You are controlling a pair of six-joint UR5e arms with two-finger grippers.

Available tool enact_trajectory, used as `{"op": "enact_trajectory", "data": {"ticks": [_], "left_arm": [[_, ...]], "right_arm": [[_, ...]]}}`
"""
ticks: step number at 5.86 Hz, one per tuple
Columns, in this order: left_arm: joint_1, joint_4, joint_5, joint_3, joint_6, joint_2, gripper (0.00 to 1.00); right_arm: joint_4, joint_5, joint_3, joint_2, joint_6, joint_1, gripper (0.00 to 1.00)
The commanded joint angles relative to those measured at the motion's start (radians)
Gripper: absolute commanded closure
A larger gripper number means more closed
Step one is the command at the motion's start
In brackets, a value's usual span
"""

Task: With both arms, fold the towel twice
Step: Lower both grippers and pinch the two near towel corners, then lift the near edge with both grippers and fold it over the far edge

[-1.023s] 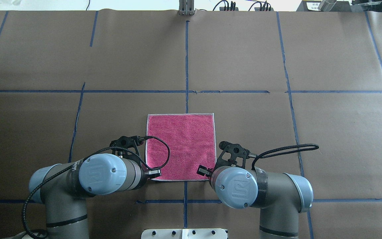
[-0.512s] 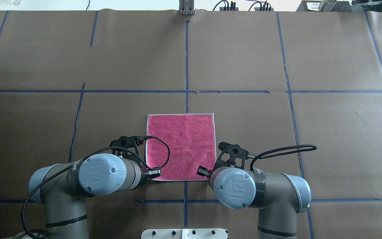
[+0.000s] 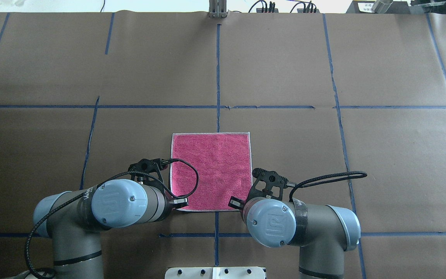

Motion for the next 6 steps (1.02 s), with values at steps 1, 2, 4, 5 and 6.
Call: {"op": "enact_trajectory", "data": {"ticks": [1,2,4,5,6], "left_arm": [[0.000,0.000,0.001,-0.002,0.000,-0.002,0.99],[0.000,0.002,0.000,-0.018,0.000,-0.002,0.99],[-0.005,0.014,-0.012,-0.116,0.009,0.011,0.99],[-0.009,0.059,-0.052,-0.162,0.009,0.009,0.99],[-0.011,0.159,-0.064,-0.246,0.009,0.008,0.99]], "right_arm": [[-0.004,-0.006,0.000,-0.002,-0.001,-0.004,1.00],[-0.010,-0.008,0.020,-0.002,-0.010,0.002,1.00],[-0.132,0.007,0.189,-0.014,-0.016,0.029,1.00],[-0.226,0.009,0.299,-0.011,-0.016,0.029,1.00],[-0.251,0.007,0.339,-0.003,-0.016,0.028,1.00]]}}
